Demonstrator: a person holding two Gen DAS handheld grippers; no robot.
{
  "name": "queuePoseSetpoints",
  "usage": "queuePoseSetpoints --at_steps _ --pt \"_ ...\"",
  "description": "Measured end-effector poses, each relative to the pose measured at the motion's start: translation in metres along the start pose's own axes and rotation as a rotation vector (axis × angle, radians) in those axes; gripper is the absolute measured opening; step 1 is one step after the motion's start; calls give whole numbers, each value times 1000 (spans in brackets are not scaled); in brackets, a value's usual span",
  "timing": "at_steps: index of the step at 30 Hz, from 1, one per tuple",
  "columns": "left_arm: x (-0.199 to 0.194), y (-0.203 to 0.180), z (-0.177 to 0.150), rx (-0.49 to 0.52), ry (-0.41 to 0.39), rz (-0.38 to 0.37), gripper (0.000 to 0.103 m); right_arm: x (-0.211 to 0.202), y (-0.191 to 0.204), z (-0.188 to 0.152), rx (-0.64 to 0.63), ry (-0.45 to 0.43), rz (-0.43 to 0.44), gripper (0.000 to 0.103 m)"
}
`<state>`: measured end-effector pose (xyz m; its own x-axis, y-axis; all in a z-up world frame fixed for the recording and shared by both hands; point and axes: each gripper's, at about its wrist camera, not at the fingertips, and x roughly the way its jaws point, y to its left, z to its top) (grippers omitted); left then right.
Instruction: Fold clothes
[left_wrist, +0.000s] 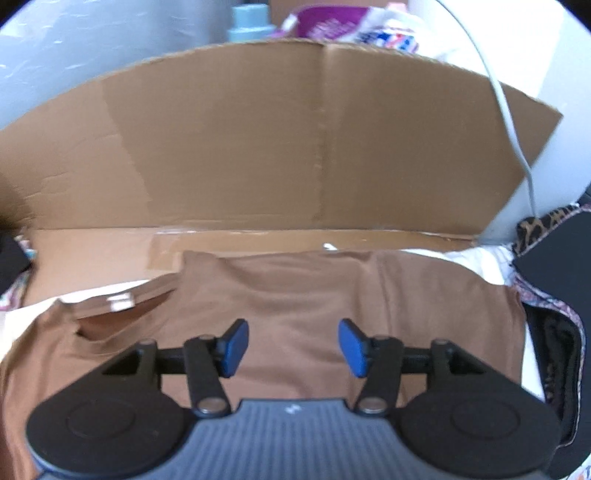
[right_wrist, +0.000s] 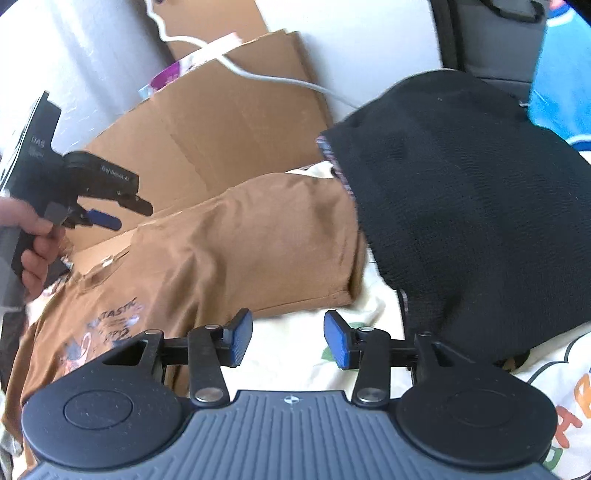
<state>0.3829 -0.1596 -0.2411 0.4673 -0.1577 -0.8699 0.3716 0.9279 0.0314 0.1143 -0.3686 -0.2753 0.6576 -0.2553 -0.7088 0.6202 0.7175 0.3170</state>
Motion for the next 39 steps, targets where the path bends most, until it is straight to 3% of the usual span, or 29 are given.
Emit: queuePoseSetpoints --at_steps 8,19,25,32,35,37,39 --pt "-1 31 -4 26 -7 51 57 -13 11 -9 -53 -11 19 52" --pt "28 102 -14 67 -14 118 57 10 3 -24 -62 1 3 53" --pt "55 116 -9 96 -53 84 61 11 5 -26 -123 -1 8 53" --pt "81 113 26 -3 -120 -22 62 8 2 -28 -185 15 22 53" --pt "97 108 44 -53 -99 -57 69 14 -2 -27 -180 30 10 53" --pt "107 104 47 -49 -67 -45 69 17 -3 -27 -185 38 7 53" --pt "117 100 49 -44 -38 -33 62 18 -2 -27 -196 39 7 53"
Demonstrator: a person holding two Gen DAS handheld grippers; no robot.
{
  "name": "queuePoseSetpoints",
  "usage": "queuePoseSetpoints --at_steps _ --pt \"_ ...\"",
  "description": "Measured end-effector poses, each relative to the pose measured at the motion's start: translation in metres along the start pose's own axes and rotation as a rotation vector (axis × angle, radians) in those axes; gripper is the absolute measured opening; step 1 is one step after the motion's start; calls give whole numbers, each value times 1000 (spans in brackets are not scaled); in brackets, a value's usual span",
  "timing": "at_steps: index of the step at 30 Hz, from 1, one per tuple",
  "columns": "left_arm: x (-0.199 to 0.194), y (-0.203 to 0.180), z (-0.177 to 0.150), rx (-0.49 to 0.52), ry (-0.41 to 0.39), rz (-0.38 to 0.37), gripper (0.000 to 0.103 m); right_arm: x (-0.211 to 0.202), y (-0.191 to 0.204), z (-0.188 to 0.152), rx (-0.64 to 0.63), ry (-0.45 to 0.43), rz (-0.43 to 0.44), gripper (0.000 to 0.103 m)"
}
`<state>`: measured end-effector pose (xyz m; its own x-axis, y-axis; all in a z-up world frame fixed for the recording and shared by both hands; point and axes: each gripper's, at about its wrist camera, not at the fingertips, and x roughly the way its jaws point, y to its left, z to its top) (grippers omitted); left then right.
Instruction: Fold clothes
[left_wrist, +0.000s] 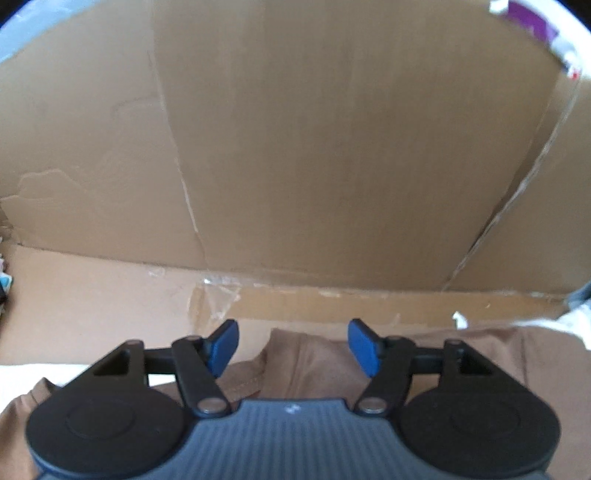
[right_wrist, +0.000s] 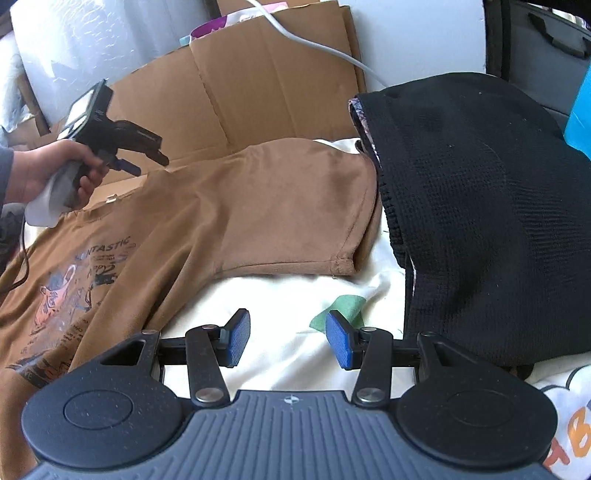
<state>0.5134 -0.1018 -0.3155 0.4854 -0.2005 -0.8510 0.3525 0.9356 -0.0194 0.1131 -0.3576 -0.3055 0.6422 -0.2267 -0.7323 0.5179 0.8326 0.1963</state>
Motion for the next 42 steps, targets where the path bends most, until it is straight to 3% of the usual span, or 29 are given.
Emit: queuePoseSetpoints --at_steps 1,3,5,10,15,17,20,23,30,34,39,42 --pt "2 0 -2 4 6 0 59 0 0 0 -3 -1 1 53" --pt "4 5 -7 -10 17 -26 37 -1 0 1 -5 -5 3 53" --pt "4 12 -11 -33 33 -67 31 -1 1 1 2 -7 8 53" --pt "-4 18 -19 29 22 -67 28 -1 3 -3 -8 -2 19 53" --pt "-2 13 -20 98 23 -37 45 0 1 -6 -5 8 18 53" --pt "2 10 -19 123 25 -31 44 0 1 -6 -8 11 16 53" --pt "10 6 -18 152 29 -29 33 1 -1 -7 -12 15 12 53" --pt "18 -2 -17 182 19 4 33 2 -1 -8 -27 23 9 53" --pt "18 -3 -1 102 -55 71 31 0 -2 -12 -59 36 8 53" --pt "-8 -3 13 142 -111 9 30 0 -3 -13 -37 34 9 53" --pt "-21 -17 20 298 -67 -50 28 0 2 -11 -37 23 30 53" --pt "-15 -27 17 380 -13 -48 24 -1 4 -10 -42 18 38 53"
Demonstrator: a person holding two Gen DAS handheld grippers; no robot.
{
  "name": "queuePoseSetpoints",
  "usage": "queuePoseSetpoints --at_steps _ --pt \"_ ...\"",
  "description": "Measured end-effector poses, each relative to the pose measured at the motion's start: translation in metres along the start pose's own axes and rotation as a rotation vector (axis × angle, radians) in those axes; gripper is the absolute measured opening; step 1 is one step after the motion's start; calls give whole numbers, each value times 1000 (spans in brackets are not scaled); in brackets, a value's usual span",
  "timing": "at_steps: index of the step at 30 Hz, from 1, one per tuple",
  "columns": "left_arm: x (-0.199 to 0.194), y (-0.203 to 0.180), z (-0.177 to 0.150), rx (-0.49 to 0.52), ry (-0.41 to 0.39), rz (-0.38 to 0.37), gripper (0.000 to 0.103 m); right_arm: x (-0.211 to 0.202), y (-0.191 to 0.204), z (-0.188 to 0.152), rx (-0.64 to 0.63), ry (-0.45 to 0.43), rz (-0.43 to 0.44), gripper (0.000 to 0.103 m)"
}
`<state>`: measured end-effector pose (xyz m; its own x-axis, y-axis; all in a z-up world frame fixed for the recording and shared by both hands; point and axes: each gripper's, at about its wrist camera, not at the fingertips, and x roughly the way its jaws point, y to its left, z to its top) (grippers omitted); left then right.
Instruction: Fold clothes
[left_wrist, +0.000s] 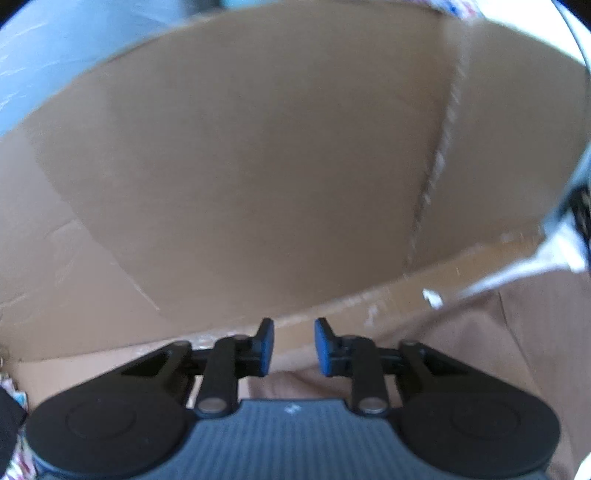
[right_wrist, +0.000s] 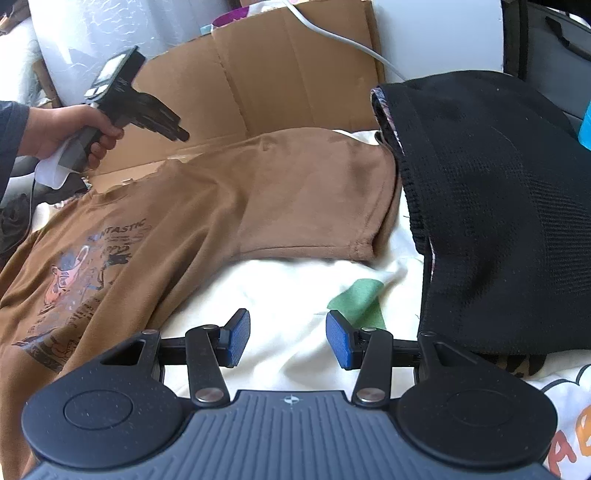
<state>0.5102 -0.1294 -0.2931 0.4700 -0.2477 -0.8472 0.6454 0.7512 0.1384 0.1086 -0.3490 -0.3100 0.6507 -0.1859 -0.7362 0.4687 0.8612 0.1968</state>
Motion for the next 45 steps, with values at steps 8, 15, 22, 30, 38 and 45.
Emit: queuePoseSetpoints --at_steps 8,15,22,30,38,45 --pt "11 -8 -4 94 102 -48 29 0 -9 0 18 3 -14 53" --pt "15 -30 -15 231 168 -21 71 1 -10 -3 7 14 -10 53" --pt "23 -31 -18 241 149 -76 45 3 -16 -7 -1 31 -26 53" --pt "13 -42 -13 317 113 -80 0 5 -15 -10 -7 36 -17 53" --pt "-13 -34 16 234 -36 -20 0 4 -14 -9 -1 29 -14 53" --pt "-22 -37 16 248 3 -70 5 3 -16 -7 18 19 -12 53"
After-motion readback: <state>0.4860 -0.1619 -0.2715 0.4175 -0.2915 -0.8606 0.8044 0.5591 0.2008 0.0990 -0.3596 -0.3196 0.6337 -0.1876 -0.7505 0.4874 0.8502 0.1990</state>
